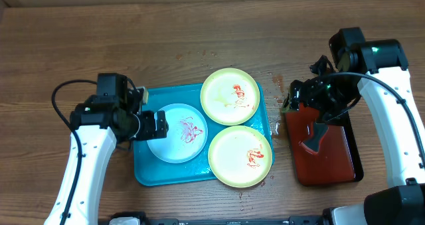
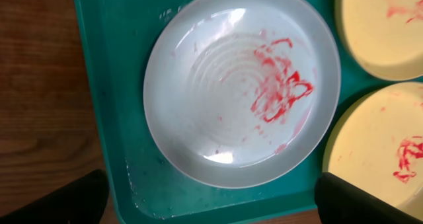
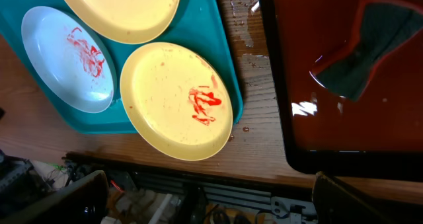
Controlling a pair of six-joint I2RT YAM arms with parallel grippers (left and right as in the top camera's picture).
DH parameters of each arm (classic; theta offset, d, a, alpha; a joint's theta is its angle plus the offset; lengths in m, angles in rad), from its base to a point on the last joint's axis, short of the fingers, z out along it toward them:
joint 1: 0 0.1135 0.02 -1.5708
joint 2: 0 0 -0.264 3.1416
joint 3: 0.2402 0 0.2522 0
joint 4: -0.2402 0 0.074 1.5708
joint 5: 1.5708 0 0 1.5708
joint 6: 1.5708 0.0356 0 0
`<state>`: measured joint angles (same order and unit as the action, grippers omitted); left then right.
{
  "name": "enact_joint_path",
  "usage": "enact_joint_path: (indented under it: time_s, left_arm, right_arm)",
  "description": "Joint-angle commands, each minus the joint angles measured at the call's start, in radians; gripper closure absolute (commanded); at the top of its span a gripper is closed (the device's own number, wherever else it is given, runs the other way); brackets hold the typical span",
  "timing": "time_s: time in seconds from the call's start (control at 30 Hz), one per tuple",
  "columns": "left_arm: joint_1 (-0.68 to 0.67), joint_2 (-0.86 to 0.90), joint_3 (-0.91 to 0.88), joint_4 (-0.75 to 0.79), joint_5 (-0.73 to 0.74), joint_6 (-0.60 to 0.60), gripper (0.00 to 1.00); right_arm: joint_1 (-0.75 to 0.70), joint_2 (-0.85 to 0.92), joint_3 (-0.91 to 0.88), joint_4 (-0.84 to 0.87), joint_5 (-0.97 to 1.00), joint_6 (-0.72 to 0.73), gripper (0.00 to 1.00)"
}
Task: Clean dirty plates on tray and stack at the side
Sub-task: 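Grip the white plate rim with the left gripper to hold it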
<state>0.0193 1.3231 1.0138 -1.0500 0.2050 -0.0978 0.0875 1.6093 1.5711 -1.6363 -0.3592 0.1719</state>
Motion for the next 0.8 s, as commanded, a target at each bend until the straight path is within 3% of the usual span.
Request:
enact_joint_path:
  time_s: [0.0, 0.17, 0.33, 0.5, 0.73, 0.77]
  left_arm:
    - [-0.006, -0.001, -0.031, 0.001, 0.012, 0.008, 0.00]
    - [-0.007, 0.001, -0.031, 0.015, 0.008, 0.008, 0.00]
    - [-0.006, 0.006, -0.031, 0.027, -0.089, -0.013, 0.00]
    - [-0.006, 0.066, -0.031, 0.035, -0.304, -0.177, 0.00]
    - [-0.007, 0.225, -0.031, 0.142, -0.264, -0.171, 0.01]
    - [-0.007, 0.249, -0.031, 0.160, -0.252, -0.161, 0.07]
  right_arm:
    - [0.003, -0.017, 0.019, -0.005, 0.002, 0.003, 0.00]
    - [0.003, -0.017, 0.019, -0.014, 0.002, 0.002, 0.00]
    - [0.003, -0.017, 0.019, -0.053, 0.002, -0.017, 0.00]
    - [0.003, -0.017, 0.019, -0.058, -0.002, -0.017, 0.00]
    - [0.003, -0.017, 0.019, -0.058, -0.002, -0.016, 0.00]
    - [0.003, -0.017, 0.019, -0.058, -0.002, -0.016, 0.00]
